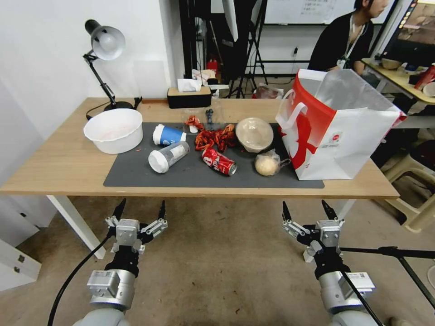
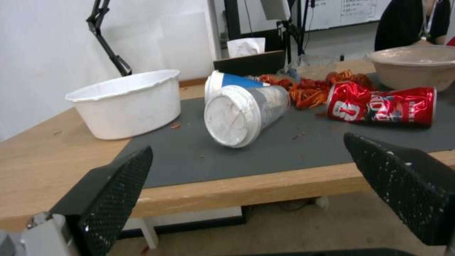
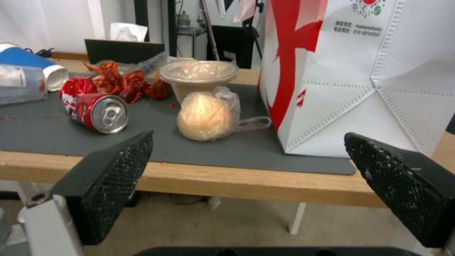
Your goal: Pick up the trash from the table and place it into the takeout bag.
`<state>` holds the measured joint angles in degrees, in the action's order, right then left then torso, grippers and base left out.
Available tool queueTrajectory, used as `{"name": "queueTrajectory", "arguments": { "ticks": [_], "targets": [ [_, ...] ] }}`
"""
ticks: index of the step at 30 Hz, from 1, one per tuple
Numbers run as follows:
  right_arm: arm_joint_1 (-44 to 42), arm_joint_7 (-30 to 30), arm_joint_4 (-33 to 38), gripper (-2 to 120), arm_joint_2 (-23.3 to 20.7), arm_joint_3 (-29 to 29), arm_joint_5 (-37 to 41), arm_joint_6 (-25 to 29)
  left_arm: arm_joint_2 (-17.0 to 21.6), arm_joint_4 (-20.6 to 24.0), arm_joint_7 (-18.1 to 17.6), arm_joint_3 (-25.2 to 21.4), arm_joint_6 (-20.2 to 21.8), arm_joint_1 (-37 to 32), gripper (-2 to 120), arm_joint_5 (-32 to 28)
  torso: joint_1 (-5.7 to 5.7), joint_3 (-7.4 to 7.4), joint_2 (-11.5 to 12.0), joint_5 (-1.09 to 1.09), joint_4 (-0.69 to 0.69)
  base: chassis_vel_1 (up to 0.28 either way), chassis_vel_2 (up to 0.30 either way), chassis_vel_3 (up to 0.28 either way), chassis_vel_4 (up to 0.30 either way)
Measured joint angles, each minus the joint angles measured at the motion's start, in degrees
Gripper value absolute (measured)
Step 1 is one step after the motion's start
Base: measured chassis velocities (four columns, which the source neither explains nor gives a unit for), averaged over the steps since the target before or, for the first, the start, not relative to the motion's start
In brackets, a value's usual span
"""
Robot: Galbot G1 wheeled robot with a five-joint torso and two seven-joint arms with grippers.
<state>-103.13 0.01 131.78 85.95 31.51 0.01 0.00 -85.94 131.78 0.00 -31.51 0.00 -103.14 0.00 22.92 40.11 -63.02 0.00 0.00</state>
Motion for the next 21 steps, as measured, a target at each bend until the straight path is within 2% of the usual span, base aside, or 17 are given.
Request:
{"name": "queueTrajectory", "arguments": {
  "ticks": [21],
  "targets": [
    [0.0, 0.0, 0.0, 100, 0.0, 0.0, 0.0, 0.0, 0.0, 0.0, 0.0, 0.0, 0.0, 0.0, 100, 0.0, 0.00, 0.00, 0.0, 0.00, 0.00, 0.000, 0.000, 0.000, 0.000]
  ]
}}
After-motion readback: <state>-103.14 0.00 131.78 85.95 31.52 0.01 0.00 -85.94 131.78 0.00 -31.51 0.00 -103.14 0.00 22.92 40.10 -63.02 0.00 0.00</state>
